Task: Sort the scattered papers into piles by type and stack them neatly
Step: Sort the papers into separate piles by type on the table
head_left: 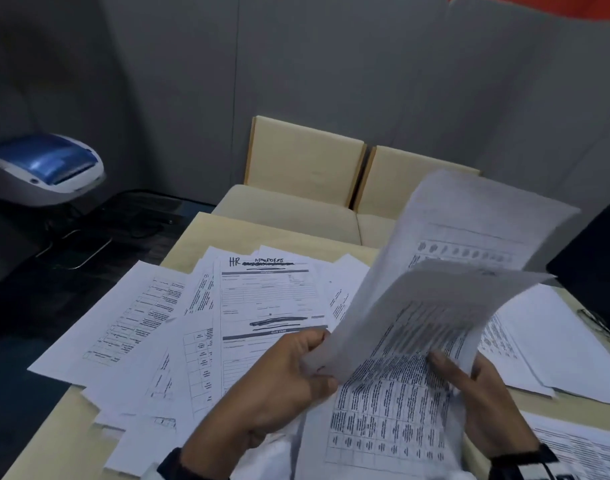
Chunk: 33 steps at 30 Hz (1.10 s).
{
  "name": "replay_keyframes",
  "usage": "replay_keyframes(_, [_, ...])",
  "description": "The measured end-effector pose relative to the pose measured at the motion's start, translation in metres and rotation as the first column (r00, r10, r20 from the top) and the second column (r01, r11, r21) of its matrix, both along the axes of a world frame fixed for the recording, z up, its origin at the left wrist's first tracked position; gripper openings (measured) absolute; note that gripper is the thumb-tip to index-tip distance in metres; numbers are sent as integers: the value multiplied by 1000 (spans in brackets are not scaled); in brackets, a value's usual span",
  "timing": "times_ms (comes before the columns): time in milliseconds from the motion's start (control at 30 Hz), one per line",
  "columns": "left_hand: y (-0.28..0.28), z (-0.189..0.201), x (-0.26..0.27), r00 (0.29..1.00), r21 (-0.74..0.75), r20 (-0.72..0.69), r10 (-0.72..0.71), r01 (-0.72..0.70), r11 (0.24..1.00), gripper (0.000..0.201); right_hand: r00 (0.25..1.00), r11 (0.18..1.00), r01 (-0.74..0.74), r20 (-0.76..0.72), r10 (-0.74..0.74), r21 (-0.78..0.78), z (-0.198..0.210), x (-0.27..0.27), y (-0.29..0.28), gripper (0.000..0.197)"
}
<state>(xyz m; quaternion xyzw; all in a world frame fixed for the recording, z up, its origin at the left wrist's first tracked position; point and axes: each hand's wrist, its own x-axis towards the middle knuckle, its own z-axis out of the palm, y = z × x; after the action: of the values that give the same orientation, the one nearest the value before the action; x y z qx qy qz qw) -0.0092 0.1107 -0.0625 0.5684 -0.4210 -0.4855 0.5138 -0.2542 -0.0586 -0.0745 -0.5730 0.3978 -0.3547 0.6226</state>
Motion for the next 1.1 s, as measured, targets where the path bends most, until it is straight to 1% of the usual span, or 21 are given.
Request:
replay_keyframes(67, [1, 1, 3, 999, -12, -34, -33, 32, 999, 37, 1000, 999, -24, 6, 24, -29, 6, 7, 6, 36])
replay_keyframes(133, [1, 2, 1, 998, 10, -59, -23, 23, 1000, 44, 999, 991, -22, -26, 18, -134, 10, 14, 12, 36])
replay_keyframes(200, [2, 5, -2, 998, 27, -49, 48, -47, 999, 53, 997, 978, 11, -77, -28, -208, 10, 18, 12, 61])
replay_keyframes(233, [2, 9, -4, 996, 16, -47, 81, -81, 997, 51, 997, 971, 23, -63, -39, -238, 13, 22, 14, 72])
replay_keyframes(267, [2, 14, -6, 993, -9, -38, 114, -114, 993, 42, 998, 963, 44, -28, -54, -264, 19, 26, 16, 78])
replay_keyframes(300, [3, 21, -9, 988, -54, -27, 153, -155, 986, 28, 997, 955, 73, 21, -70, -288, 26, 31, 19, 78])
replay_keyframes(333, [3, 29, -12, 980, -112, -24, 198, -199, 973, 14, 995, 949, 86, 73, -67, -302, 36, 36, 22, 68])
replay_keyframes(367, [5, 39, -13, 971, -179, -34, 238, -240, 954, 9, 991, 947, 98, 115, -65, -307, 49, 41, 27, 54])
replay_keyframes(433, [11, 56, -16, 946, -294, -17, 324, -315, 903, 13, 981, 934, 100, 190, -36, -342, 77, 50, 36, 32])
replay_keyframes(533, [23, 77, -15, 893, -402, 42, 448, -396, 826, 3, 970, 873, 82, 241, 42, -480, 104, 59, 46, 28])
replay_keyframes(600, [30, 84, -11, 862, -446, 79, 501, -419, 791, 15, 971, 839, 78, 232, 59, -539, 109, 63, 50, 29])
replay_keyframes(667, [35, 90, -5, 833, -490, 95, 544, -437, 755, 27, 972, 832, 60, 221, 77, -551, 109, 66, 53, 30])
replay_keyframes(700, [36, 91, -3, 834, -499, 78, 546, -441, 745, 32, 972, 840, 49, 219, 84, -540, 107, 66, 54, 32])
replay_keyframes(733, [36, 92, -2, 843, -496, 37, 536, -450, 743, 34, 973, 852, 32, 211, 92, -523, 103, 66, 54, 38])
replay_keyframes(767, [36, 92, -1, 858, -484, -14, 513, -455, 748, 33, 976, 865, 18, 197, 94, -501, 99, 65, 55, 50])
replay_keyframes(800, [34, 90, 1, 874, -469, -37, 485, -444, 763, 32, 979, 875, 8, 182, 92, -485, 97, 65, 55, 61])
replay_keyframes(833, [33, 87, 2, 886, -452, -37, 463, -428, 783, 29, 982, 881, 6, 169, 84, -473, 96, 65, 56, 66])
replay_keyframes(900, [30, 84, 4, 896, -412, 2, 445, -405, 817, 22, 984, 884, 2, 157, 81, -468, 95, 64, 57, 61])
replay_keyframes(967, [26, 76, 4, 886, -391, 30, 462, -415, 822, 11, 978, 900, -2, 185, 91, -435, 98, 63, 58, 37])
replay_keyframes(1033, [23, 69, 5, 857, -364, 2, 515, -480, 798, 22, 973, 917, -15, 206, 106, -398, 97, 62, 57, 30])
replay_keyframes(1100, [21, 70, 4, 821, -334, -92, 563, -558, 759, 26, 977, 928, -35, 184, 110, -370, 90, 60, 54, 32])
